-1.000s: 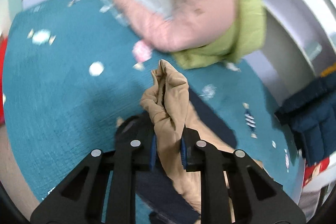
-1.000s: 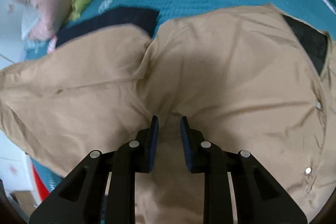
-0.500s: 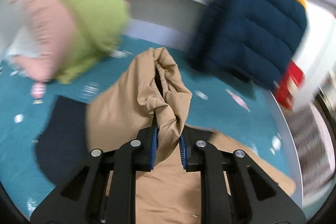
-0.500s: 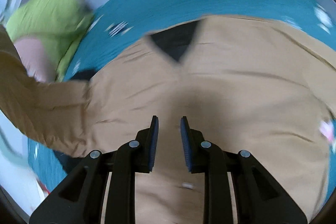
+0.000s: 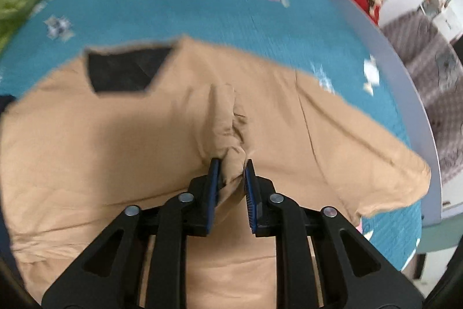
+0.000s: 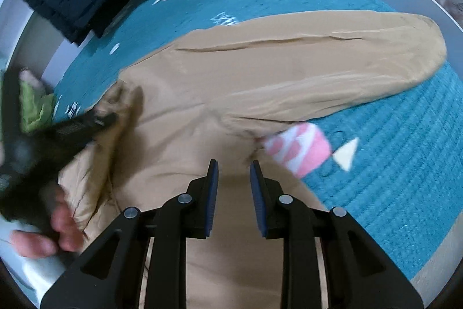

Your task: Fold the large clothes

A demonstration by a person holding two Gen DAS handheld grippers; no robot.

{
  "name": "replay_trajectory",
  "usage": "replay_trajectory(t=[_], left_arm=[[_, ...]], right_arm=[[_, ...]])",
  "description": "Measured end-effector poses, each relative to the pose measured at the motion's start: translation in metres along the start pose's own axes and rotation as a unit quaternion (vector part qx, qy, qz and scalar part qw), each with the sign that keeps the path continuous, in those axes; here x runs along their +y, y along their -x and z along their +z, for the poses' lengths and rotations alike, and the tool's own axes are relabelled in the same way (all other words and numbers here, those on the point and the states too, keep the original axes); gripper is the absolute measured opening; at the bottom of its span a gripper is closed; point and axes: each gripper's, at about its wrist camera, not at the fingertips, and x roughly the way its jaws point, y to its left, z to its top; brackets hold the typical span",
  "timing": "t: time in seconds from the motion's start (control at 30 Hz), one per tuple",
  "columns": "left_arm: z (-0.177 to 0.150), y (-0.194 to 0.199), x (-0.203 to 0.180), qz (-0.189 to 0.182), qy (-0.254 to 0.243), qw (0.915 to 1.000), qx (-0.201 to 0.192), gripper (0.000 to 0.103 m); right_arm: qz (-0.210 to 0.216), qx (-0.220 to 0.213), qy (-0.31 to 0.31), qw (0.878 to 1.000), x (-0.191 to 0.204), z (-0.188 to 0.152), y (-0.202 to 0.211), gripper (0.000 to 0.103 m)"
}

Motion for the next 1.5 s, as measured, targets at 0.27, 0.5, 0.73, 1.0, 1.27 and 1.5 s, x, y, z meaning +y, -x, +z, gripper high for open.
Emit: replay_trajectory(t=[0.27,0.5,0.73,1.0,1.27,1.5], left_arm=[[-0.009,0.076,0.027,-0.062,0.022,0.9968,-0.046,0.07],[-0.02,0.128,0.098,0.036,0.014,0.9945,-0.097,0.045],[-0.072,0.041,0.196,0.123,0.096,0.9872,0.036,0.004],[-0.089,0.04,0.204,0.119,0.095,0.9883,0.014,0.003],[-0.071,0.089,0.153,0.101,0.06,0.9921,-0.045,0.062],[-0.06,0.108,0.086,0.071,0.02,0.9937,-0.085,0.073]], right_arm=[[0.003,-0.033,0.054,0.998,0.039,0.019,0.003,0.023],[0.062,-0.02,0.143,0.988,0.131,0.031,-0.031,0.023],[0.015,0.106,0.15,0.983,0.153,0.007,-0.134,0.012],[0.047,0.088,0.141,0.985,0.142,0.012,-0.117,0.011],[0.081,0.026,0.128,0.988,0.113,0.023,-0.051,0.017],[0.038,-0.04,0.095,0.994,0.062,0.026,0.0,0.085]])
